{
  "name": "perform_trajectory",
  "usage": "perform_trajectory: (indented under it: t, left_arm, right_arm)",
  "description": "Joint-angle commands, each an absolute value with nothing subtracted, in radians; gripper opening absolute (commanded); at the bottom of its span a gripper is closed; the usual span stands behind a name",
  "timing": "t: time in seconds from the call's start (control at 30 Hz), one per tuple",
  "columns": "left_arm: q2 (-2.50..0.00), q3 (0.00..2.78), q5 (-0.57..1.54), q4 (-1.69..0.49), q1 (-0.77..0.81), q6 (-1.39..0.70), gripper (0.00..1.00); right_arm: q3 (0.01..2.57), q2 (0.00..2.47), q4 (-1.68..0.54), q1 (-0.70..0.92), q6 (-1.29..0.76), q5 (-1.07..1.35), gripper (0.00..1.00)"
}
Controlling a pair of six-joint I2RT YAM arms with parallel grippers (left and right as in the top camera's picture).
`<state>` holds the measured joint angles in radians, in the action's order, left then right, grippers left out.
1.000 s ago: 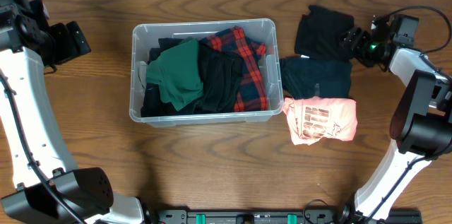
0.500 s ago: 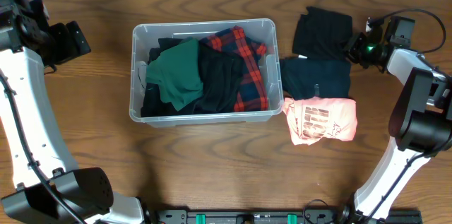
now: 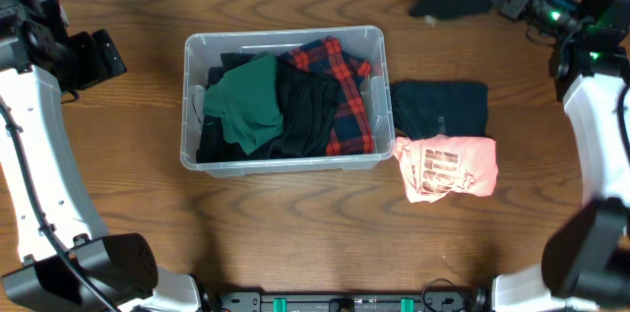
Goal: Pack container
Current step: 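Carry the black garment into the bin with the right gripper and release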
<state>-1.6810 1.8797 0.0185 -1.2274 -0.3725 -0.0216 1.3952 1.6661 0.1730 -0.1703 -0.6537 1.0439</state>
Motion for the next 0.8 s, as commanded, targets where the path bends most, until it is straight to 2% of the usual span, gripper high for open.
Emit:
perform_trajectory:
  t: [0.0,0.2,0.33,0.53,0.67,0.77]
  left_arm:
    - [-1.668,1.872,0.010,-1.230,-0.376,-0.012,0.98]
    - [-1.668,1.872,0.010,-1.230,-0.376,-0.012,0.98]
    - [-1.668,1.872,0.010,-1.230,-0.376,-0.012,0.98]
    - [-1.668,1.872,0.010,-1.230,-0.376,-0.012,0.98]
    - [-1.668,1.872,0.010,-1.230,-0.376,-0.012,0.98]
    - [-1.668,1.872,0.010,-1.230,-0.376,-0.012,0.98]
  right_arm:
    - [1.394,1.641,0.169,-0.079,-0.781,1.138,0.01]
    - [1.394,1.639,0.111,0.109,-0.841,1.136,0.01]
    - [1.394,1.639,-0.087,0.233,-0.828,1.039,0.01]
    - [1.393,1.672,-0.416,0.314,-0.616,0.711,0.01]
    - [1.393,1.729,-0.521,0.331,-0.533,0.520,0.01]
    - [1.393,1.786,-0.540,0.326,-0.491,0.481,0.01]
